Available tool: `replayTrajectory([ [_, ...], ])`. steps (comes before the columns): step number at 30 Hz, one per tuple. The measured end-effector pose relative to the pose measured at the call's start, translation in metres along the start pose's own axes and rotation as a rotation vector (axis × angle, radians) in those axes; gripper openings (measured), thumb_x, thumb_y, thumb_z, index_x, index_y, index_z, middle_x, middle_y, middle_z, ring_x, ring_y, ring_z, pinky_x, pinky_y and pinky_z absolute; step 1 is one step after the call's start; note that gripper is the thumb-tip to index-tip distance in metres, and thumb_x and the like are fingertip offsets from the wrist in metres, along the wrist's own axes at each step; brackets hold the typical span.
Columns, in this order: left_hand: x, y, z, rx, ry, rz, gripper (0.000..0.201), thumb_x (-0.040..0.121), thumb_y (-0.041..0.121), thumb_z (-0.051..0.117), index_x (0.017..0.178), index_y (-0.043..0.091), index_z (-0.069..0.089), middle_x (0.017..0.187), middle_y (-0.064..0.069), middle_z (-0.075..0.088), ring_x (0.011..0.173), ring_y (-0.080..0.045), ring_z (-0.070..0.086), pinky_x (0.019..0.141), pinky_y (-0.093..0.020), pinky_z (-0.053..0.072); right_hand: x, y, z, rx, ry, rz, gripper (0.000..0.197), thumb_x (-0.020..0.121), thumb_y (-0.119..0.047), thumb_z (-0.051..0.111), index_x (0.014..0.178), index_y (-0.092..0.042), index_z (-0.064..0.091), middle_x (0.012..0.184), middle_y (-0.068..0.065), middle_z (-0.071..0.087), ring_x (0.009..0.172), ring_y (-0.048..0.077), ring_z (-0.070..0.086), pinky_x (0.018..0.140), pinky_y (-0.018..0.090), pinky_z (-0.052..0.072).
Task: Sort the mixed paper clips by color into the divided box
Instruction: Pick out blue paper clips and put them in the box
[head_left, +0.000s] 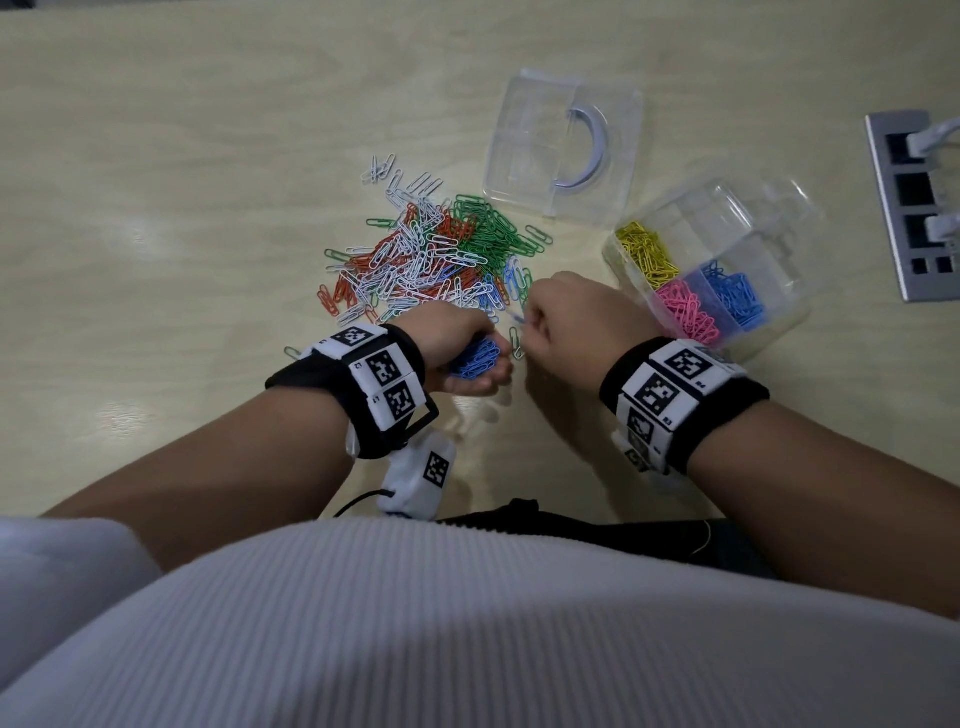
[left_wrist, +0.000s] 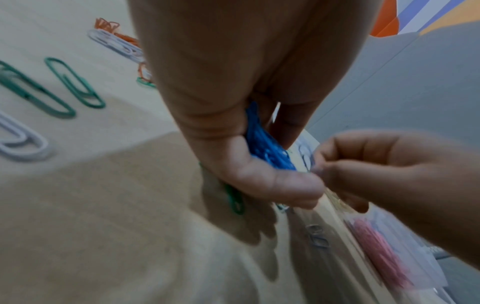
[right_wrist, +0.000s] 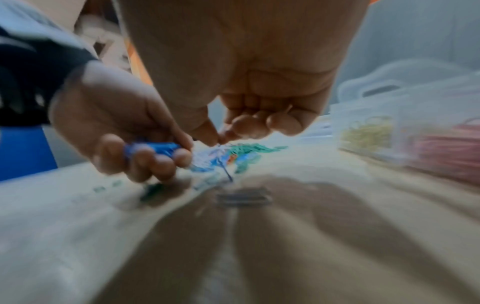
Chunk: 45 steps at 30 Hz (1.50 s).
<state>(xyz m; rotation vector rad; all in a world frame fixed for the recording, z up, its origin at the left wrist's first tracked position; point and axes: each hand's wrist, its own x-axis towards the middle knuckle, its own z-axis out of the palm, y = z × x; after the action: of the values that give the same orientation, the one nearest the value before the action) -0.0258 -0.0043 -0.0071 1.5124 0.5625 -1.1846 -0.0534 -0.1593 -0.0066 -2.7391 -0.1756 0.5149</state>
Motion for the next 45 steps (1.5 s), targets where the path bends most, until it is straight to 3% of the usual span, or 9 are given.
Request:
replayTrajectory([
  [2, 0.003, 0.000, 0.003, 0.003, 0.026, 0.026, 0.018, 0.093, 0.009, 0.045, 0.086, 0.002, 0.059, 0.071, -0.015, 0.062, 0.055, -0.020, 0.062, 0.068, -0.033, 0.058, -0.004, -0.010, -0.001, 0.087, -0.041, -0.110, 0.010, 0.087, -0.031, 0.056, 0.088, -0.022, 0.060, 0.088, -0.003, 0.051, 0.085, 0.021, 0.055, 0.072, 0.031, 0.043],
  [5, 0.005, 0.001, 0.005, -0.006, 0.005, 0.029, 0.015, 0.091, 0.009, 0.048, 0.086, 0.001, 0.059, 0.072, -0.015, 0.062, 0.055, -0.022, 0.062, 0.064, -0.036, 0.060, -0.005, -0.013, -0.003, 0.126, -0.048, -0.148, 0.014, 0.087, -0.026, 0.054, 0.092, -0.020, 0.066, 0.091, 0.001, 0.058, 0.088, 0.021, 0.056, 0.076, 0.033, 0.046],
  [9, 0.003, 0.001, 0.003, -0.031, -0.082, -0.012, 0.024, 0.097, 0.016, 0.041, 0.085, 0.005, 0.058, 0.069, -0.013, 0.062, 0.057, -0.019, 0.059, 0.066, -0.028, 0.055, -0.004, 0.004, -0.005, 0.095, 0.010, -0.006, 0.010, 0.087, -0.022, 0.052, 0.091, -0.019, 0.061, 0.091, -0.001, 0.052, 0.087, 0.021, 0.054, 0.075, 0.030, 0.042],
  [12, 0.001, 0.001, 0.002, -0.037, -0.081, -0.006, 0.026, 0.098, 0.017, 0.039, 0.080, 0.007, 0.056, 0.065, -0.011, 0.061, 0.053, -0.017, 0.060, 0.057, -0.024, 0.054, -0.002, 0.016, 0.000, -0.030, -0.097, 0.120, 0.016, 0.088, -0.021, 0.054, 0.103, -0.017, 0.056, 0.102, 0.004, 0.053, 0.094, 0.024, 0.055, 0.083, 0.037, 0.048],
  [24, -0.001, -0.002, -0.005, -0.002, -0.042, -0.023, 0.026, 0.098, 0.017, 0.038, 0.082, 0.008, 0.056, 0.066, -0.009, 0.059, 0.059, -0.018, 0.057, 0.052, -0.021, 0.053, 0.004, 0.026, 0.004, -0.115, -0.091, 0.070, 0.019, 0.091, -0.007, 0.050, 0.103, -0.016, 0.062, 0.104, 0.006, 0.058, 0.096, 0.025, 0.056, 0.070, 0.027, 0.034],
  [29, -0.001, -0.003, -0.006, -0.008, -0.035, -0.029, 0.022, 0.097, 0.017, 0.039, 0.085, 0.008, 0.056, 0.066, -0.010, 0.060, 0.063, -0.020, 0.058, 0.049, -0.021, 0.053, 0.005, 0.028, -0.003, -0.083, -0.052, 0.132, 0.017, 0.091, -0.005, 0.051, 0.102, -0.014, 0.062, 0.106, 0.009, 0.059, 0.098, 0.027, 0.056, 0.083, 0.035, 0.046],
  [39, -0.005, -0.002, -0.007, -0.020, -0.038, 0.005, 0.023, 0.096, 0.015, 0.039, 0.080, 0.008, 0.054, 0.062, -0.009, 0.058, 0.061, -0.020, 0.057, 0.047, -0.020, 0.051, -0.005, 0.033, -0.016, -0.175, -0.138, 0.316, 0.028, 0.092, -0.001, 0.043, 0.108, -0.009, 0.064, 0.109, 0.014, 0.062, 0.101, 0.029, 0.059, 0.077, 0.033, 0.048],
  [41, -0.005, -0.003, -0.011, -0.026, -0.024, 0.007, 0.024, 0.096, 0.014, 0.038, 0.080, 0.008, 0.054, 0.062, -0.009, 0.058, 0.066, -0.022, 0.057, 0.050, -0.021, 0.051, -0.003, 0.032, -0.015, -0.150, -0.108, 0.291, 0.024, 0.092, -0.004, 0.046, 0.106, -0.011, 0.064, 0.105, 0.011, 0.062, 0.097, 0.028, 0.059, 0.080, 0.035, 0.051],
  [45, -0.009, -0.007, -0.019, -0.019, 0.007, 0.005, 0.025, 0.097, 0.015, 0.038, 0.082, 0.006, 0.056, 0.064, -0.008, 0.059, 0.053, -0.016, 0.058, 0.054, -0.022, 0.052, 0.003, 0.010, -0.001, -0.041, -0.064, 0.121, 0.019, 0.091, -0.013, 0.050, 0.101, -0.020, 0.066, 0.100, 0.004, 0.059, 0.094, 0.024, 0.057, 0.079, 0.031, 0.044],
])
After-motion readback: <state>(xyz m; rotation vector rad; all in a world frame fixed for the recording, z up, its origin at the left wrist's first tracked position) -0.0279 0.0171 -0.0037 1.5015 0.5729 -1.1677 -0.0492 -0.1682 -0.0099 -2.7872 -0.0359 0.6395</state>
